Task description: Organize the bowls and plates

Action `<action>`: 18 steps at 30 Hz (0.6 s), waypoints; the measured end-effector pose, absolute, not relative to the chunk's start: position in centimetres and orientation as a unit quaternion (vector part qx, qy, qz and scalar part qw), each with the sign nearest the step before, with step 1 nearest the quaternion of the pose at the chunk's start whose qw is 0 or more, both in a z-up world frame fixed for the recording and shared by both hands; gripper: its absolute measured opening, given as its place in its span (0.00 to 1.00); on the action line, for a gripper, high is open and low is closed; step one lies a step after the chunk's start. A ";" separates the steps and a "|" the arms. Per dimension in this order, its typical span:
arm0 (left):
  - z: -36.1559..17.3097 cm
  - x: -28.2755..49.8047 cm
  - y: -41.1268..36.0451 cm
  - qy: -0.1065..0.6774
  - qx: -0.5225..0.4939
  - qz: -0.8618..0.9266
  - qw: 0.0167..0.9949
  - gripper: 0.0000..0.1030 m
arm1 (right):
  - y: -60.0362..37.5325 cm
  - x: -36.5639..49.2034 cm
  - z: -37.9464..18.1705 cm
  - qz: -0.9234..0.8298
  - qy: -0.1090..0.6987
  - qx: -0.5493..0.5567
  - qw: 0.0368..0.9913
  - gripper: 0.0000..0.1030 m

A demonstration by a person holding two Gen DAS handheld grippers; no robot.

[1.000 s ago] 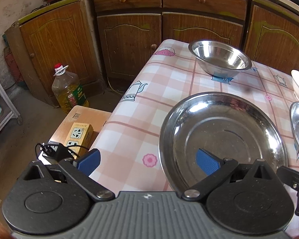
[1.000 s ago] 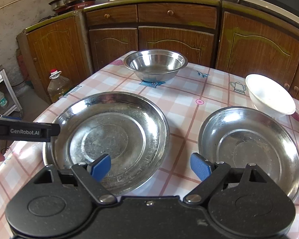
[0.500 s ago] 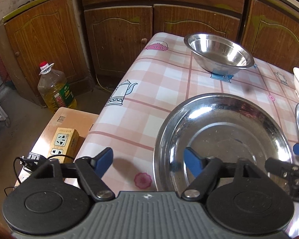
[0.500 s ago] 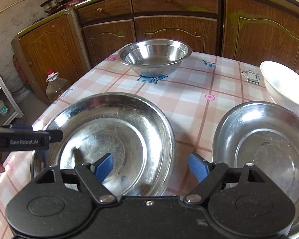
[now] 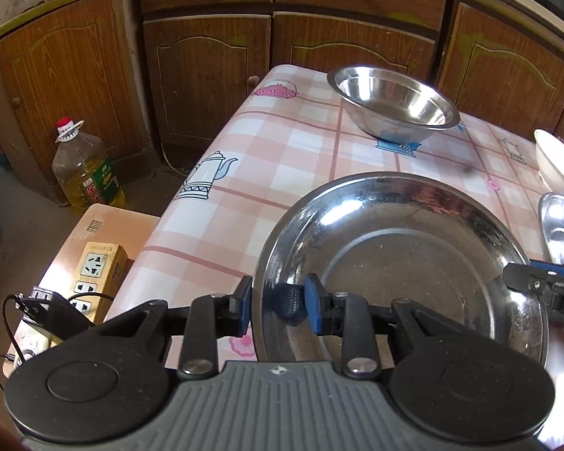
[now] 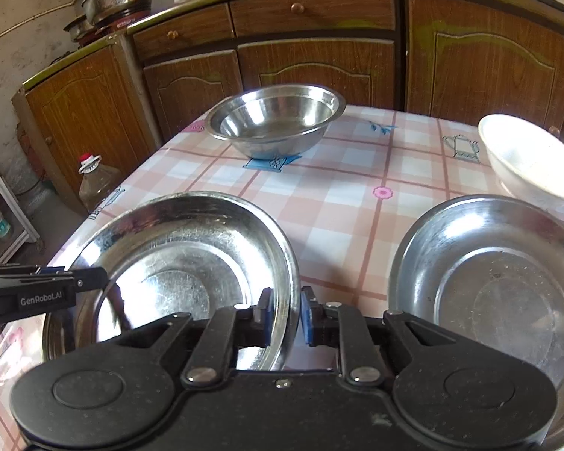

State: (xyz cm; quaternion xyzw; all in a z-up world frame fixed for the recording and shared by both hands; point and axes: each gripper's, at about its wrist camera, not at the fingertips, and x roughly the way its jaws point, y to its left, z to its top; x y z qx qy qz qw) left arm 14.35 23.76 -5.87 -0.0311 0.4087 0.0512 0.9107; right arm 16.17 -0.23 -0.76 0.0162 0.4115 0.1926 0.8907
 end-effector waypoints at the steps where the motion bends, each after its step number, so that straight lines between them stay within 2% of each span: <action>1: -5.8 14.2 23.6 0.408 -0.031 0.051 0.911 0.28 | -0.3 16.0 -0.5 0.192 0.408 0.017 0.892 0.20; 18: -1.0 10.9 20.9 0.371 -0.040 0.050 0.927 0.28 | -2.9 12.7 4.7 0.185 0.357 0.004 0.916 0.20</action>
